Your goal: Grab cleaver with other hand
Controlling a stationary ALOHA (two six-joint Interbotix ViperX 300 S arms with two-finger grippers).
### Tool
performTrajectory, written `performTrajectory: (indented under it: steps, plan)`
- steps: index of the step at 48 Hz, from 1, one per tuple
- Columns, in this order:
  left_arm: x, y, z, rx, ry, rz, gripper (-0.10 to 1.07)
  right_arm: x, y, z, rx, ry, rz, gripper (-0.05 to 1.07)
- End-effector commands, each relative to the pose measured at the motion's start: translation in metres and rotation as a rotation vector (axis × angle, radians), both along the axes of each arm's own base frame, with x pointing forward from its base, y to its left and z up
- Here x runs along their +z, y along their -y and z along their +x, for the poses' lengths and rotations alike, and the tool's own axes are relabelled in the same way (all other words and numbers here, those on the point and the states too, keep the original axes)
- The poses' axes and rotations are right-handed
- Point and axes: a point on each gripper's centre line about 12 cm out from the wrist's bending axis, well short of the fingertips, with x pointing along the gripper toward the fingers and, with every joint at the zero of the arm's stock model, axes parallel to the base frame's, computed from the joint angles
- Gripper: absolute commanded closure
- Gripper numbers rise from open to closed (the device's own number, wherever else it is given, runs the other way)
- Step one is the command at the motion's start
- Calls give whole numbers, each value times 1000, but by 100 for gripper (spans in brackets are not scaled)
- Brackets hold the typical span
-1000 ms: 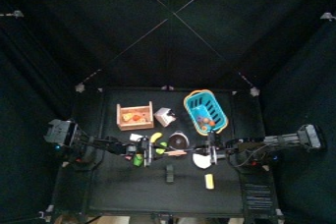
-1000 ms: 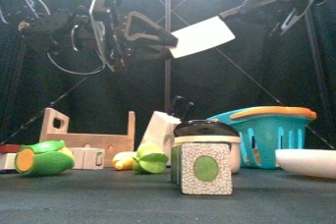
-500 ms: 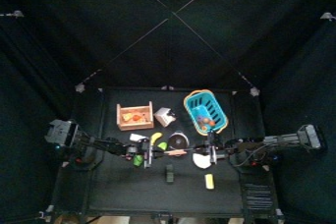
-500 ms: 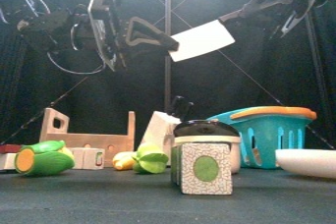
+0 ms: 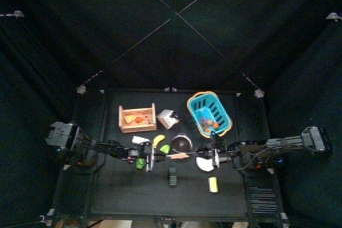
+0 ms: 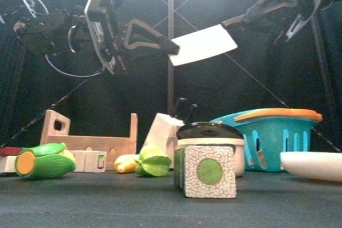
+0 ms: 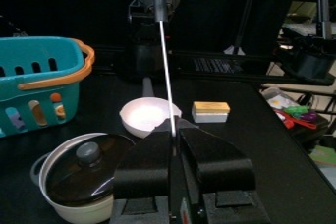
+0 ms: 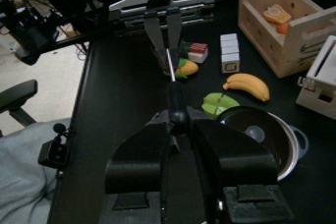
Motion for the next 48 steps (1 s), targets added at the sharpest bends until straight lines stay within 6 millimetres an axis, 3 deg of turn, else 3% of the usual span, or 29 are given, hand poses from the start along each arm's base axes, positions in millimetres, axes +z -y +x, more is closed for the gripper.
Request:
performTrajectory:
  steps: [1,9,17,30,48]
  plan:
    - [13,-1,1,4,44,0,56,4,0,0,-1,13,2,39]
    - [11,-2,0,6,38,0,56,4,-1,0,5,13,-3,23]
    - [9,-2,-2,7,30,-2,56,5,-3,-1,16,17,-9,16]
    - [6,-1,-3,2,18,1,56,7,-3,-1,-3,13,36,15]
    - [-1,2,-22,-15,-32,4,56,30,6,-13,-235,-140,310,15]
